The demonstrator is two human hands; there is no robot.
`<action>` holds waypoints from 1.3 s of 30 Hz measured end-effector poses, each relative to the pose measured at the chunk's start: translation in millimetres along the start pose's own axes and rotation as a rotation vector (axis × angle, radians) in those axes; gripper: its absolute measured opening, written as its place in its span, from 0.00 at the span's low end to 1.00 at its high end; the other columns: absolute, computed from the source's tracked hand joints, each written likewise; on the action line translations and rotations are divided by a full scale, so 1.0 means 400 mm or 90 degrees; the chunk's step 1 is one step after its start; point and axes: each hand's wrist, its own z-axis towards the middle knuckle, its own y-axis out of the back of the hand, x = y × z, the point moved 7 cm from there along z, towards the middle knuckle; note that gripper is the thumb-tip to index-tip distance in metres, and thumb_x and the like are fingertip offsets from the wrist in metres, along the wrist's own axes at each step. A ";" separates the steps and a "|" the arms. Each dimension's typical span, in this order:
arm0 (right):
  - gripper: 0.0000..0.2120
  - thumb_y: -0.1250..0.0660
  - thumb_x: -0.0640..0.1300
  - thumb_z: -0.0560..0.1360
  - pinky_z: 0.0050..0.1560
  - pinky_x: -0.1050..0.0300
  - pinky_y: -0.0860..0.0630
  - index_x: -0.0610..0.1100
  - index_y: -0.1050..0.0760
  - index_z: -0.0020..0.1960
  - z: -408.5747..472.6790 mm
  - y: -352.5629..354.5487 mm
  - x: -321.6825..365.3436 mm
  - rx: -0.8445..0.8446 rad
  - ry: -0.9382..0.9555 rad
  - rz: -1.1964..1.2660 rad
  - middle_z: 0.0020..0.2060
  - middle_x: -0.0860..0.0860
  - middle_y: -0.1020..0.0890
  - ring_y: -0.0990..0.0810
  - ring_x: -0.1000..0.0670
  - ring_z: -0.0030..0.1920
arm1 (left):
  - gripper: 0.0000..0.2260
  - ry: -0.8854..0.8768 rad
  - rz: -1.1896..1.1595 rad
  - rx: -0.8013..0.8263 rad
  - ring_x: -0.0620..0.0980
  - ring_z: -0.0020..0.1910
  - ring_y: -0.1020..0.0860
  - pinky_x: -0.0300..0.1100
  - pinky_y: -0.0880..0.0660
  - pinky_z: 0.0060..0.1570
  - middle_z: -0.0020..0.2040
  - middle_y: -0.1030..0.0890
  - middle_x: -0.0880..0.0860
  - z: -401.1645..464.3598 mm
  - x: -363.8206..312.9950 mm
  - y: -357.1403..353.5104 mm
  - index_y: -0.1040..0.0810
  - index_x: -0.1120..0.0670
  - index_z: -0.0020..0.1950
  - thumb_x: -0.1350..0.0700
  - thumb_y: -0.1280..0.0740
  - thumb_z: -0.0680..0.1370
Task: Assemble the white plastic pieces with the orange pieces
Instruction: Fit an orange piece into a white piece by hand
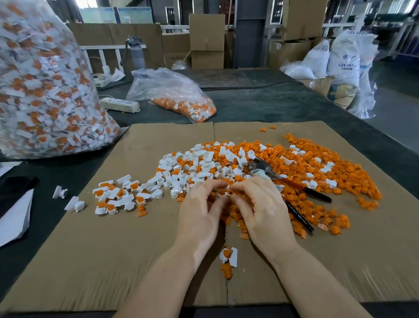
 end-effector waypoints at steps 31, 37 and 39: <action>0.04 0.29 0.33 0.70 0.45 0.56 0.25 0.41 0.21 0.41 0.000 -0.018 -0.009 0.016 -0.011 -0.030 0.38 0.49 0.21 0.24 0.49 0.42 | 0.08 0.047 0.270 -0.103 0.49 0.53 0.29 0.37 0.38 0.49 0.52 0.22 0.52 0.063 0.082 0.141 0.20 0.53 0.53 0.55 0.31 0.75; 0.05 0.26 0.43 0.66 0.46 0.52 0.31 0.46 0.22 0.38 -0.012 -0.043 0.012 0.138 0.031 -0.072 0.37 0.53 0.22 0.25 0.50 0.41 | 0.11 0.028 0.075 -0.021 0.40 0.43 0.29 0.18 0.38 0.43 0.47 0.26 0.47 0.047 0.028 0.063 0.22 0.49 0.59 0.57 0.35 0.78; 0.07 0.25 0.46 0.64 0.46 0.53 0.34 0.46 0.22 0.37 -0.015 -0.051 0.014 0.160 0.036 -0.130 0.35 0.53 0.22 0.25 0.49 0.40 | 0.09 0.050 0.018 0.006 0.38 0.45 0.27 0.18 0.36 0.44 0.49 0.24 0.46 0.046 0.024 0.039 0.21 0.48 0.57 0.57 0.35 0.78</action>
